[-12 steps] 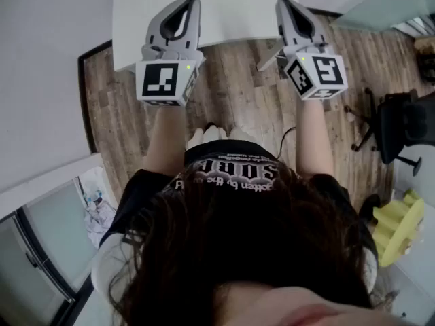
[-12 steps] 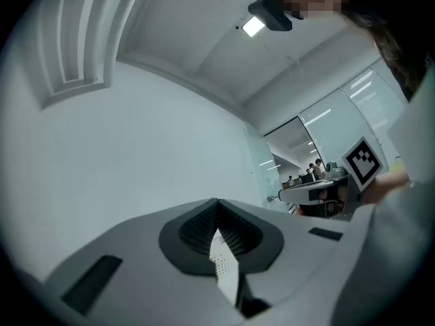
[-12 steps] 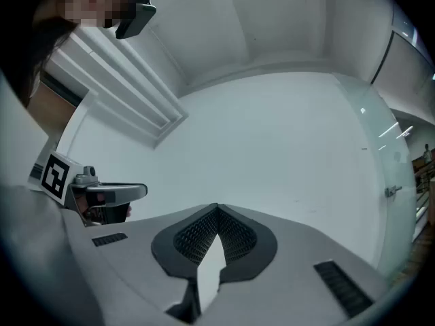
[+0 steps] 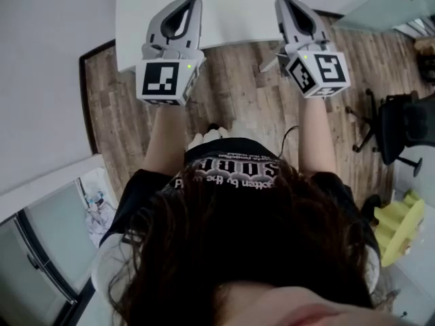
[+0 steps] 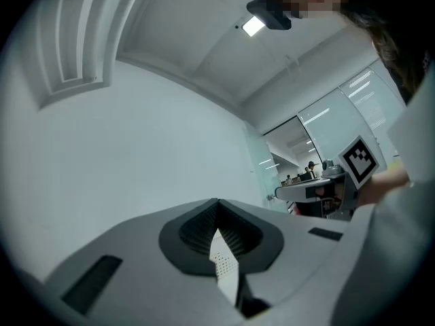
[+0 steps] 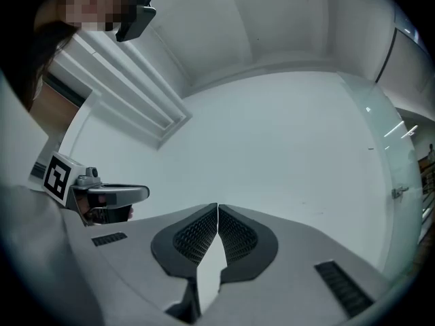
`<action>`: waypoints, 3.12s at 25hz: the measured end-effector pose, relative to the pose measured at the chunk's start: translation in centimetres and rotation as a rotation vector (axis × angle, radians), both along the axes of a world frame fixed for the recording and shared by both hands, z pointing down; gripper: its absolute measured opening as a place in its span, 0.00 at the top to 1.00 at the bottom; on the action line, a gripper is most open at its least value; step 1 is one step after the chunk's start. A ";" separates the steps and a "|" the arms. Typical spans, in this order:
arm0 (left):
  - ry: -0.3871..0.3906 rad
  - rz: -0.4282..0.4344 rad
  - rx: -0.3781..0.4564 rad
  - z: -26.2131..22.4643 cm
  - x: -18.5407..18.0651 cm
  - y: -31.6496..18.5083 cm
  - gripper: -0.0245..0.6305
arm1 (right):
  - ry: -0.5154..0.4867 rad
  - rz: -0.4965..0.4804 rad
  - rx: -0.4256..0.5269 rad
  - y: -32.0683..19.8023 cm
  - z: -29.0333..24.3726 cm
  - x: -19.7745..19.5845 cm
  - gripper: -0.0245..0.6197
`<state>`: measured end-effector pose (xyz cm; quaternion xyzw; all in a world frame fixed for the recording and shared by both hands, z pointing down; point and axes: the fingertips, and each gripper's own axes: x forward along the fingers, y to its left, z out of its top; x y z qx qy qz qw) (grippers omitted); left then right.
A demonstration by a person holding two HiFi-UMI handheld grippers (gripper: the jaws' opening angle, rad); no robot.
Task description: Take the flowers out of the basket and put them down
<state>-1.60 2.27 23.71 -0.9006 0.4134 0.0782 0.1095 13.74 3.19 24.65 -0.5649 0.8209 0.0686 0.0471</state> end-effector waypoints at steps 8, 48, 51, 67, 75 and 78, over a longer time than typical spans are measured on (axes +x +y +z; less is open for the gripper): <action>0.000 0.012 -0.002 0.1 -1.5 -2.2 0.96 | 0.009 0.009 -0.013 -2.5 0.5 -0.7 0.92; -0.036 -0.049 -0.041 1.5 3.2 -17.6 0.96 | 0.066 -0.134 -0.089 -20.5 1.3 5.0 0.92; -0.024 -0.047 -0.053 1.3 4.3 -18.7 0.96 | 0.065 -0.145 -0.091 -22.0 1.5 5.7 0.92; -0.054 -0.067 -0.065 1.5 7.7 -23.7 0.96 | 0.082 -0.257 -0.139 -27.0 3.0 7.8 0.92; -0.046 -0.035 -0.076 1.6 8.5 -26.5 0.96 | 0.098 -0.241 -0.174 -29.4 4.0 8.5 0.92; -0.056 -0.033 -0.072 1.8 8.5 -27.8 0.96 | 0.130 -0.261 -0.185 -30.4 4.3 8.2 0.92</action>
